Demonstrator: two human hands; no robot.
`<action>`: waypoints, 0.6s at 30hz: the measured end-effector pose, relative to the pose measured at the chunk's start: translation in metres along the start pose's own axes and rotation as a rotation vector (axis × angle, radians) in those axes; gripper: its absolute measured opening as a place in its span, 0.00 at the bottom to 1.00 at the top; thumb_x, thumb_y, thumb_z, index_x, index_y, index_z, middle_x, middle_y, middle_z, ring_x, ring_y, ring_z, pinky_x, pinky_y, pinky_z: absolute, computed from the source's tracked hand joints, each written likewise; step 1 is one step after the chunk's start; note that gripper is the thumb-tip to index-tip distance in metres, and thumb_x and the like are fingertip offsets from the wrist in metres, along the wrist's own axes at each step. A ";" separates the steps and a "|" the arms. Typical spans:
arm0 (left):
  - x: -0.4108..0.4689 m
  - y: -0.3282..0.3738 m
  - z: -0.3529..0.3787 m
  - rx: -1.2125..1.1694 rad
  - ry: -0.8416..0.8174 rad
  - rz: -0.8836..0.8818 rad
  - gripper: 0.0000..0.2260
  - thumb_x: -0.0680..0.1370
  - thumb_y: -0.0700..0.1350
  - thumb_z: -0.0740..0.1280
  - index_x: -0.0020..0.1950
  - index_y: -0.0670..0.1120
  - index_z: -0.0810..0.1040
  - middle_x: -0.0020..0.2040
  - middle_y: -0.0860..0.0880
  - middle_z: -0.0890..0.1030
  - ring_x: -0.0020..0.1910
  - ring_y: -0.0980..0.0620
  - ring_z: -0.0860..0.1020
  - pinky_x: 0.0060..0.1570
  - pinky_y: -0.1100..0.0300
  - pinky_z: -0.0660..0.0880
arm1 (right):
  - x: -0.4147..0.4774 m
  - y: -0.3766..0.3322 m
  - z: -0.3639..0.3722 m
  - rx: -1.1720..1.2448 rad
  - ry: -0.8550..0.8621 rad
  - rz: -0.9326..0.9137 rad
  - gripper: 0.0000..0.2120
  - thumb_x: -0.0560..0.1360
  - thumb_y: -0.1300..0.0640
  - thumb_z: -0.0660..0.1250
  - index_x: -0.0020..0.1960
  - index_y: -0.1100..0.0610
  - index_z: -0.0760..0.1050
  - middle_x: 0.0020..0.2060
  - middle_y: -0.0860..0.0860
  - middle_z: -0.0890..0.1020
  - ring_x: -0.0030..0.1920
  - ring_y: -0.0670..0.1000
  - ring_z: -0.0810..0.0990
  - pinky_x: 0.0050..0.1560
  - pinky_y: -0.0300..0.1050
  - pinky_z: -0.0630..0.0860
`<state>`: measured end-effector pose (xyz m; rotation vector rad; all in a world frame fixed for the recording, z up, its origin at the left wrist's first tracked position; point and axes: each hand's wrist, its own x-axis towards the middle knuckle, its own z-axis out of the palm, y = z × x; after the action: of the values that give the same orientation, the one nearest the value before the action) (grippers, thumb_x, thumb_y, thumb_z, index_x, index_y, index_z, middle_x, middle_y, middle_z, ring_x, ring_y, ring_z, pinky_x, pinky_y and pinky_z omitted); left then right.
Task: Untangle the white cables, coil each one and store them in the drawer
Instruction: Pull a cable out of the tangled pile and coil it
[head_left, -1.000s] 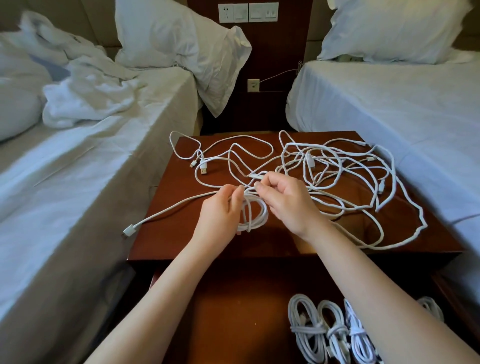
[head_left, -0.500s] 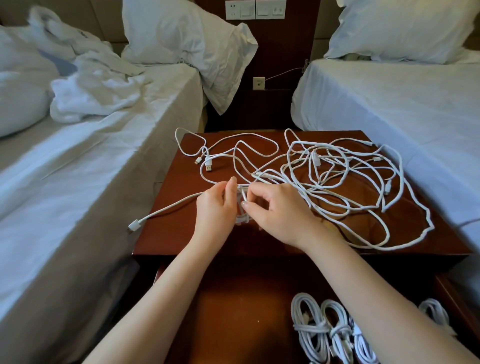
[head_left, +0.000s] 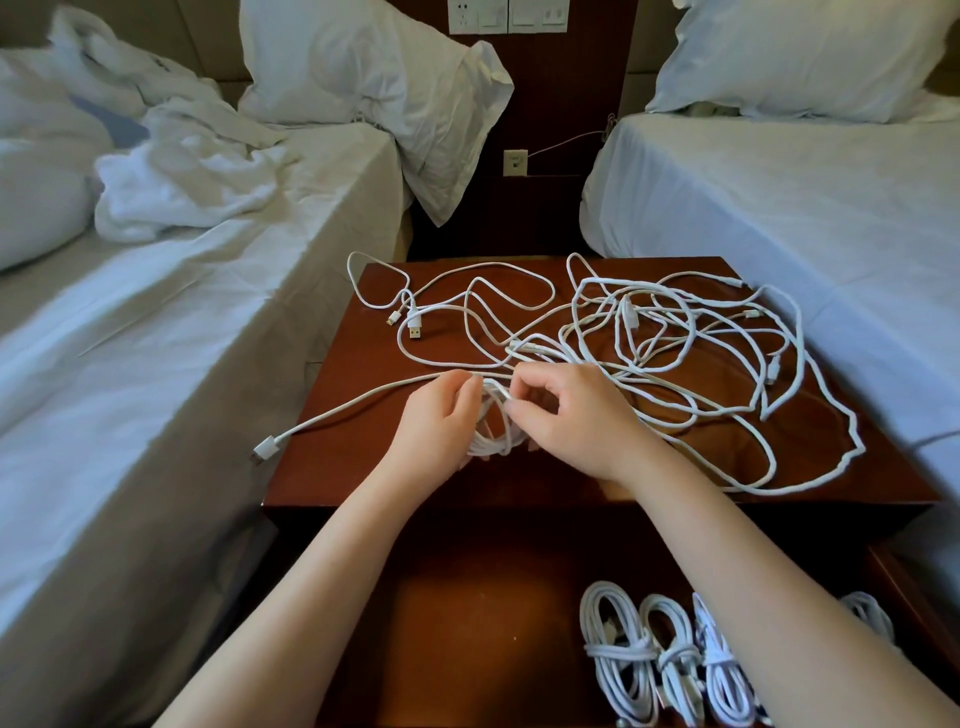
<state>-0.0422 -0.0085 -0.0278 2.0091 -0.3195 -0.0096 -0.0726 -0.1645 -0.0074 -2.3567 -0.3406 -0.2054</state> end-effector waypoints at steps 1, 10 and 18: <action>-0.001 0.001 0.001 0.046 0.031 0.022 0.14 0.82 0.44 0.57 0.37 0.47 0.72 0.32 0.51 0.73 0.30 0.57 0.70 0.30 0.69 0.66 | 0.000 0.001 -0.002 0.021 0.003 0.023 0.08 0.75 0.58 0.66 0.37 0.53 0.75 0.32 0.49 0.78 0.36 0.50 0.78 0.41 0.56 0.78; -0.002 -0.001 0.005 0.116 0.118 0.059 0.14 0.81 0.44 0.61 0.35 0.47 0.70 0.30 0.51 0.72 0.28 0.54 0.70 0.28 0.63 0.66 | 0.001 -0.003 -0.002 0.519 -0.092 0.176 0.07 0.79 0.57 0.65 0.43 0.55 0.77 0.29 0.45 0.77 0.29 0.40 0.74 0.34 0.33 0.70; -0.003 0.001 0.006 0.044 0.105 0.037 0.14 0.82 0.44 0.59 0.36 0.47 0.71 0.31 0.50 0.73 0.27 0.53 0.70 0.27 0.61 0.66 | 0.003 0.006 0.010 0.418 0.042 0.115 0.02 0.77 0.58 0.68 0.49 0.57 0.78 0.39 0.52 0.83 0.38 0.51 0.81 0.45 0.50 0.81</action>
<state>-0.0463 -0.0135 -0.0304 2.0390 -0.2923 0.1268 -0.0675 -0.1610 -0.0173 -1.9494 -0.2029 -0.1150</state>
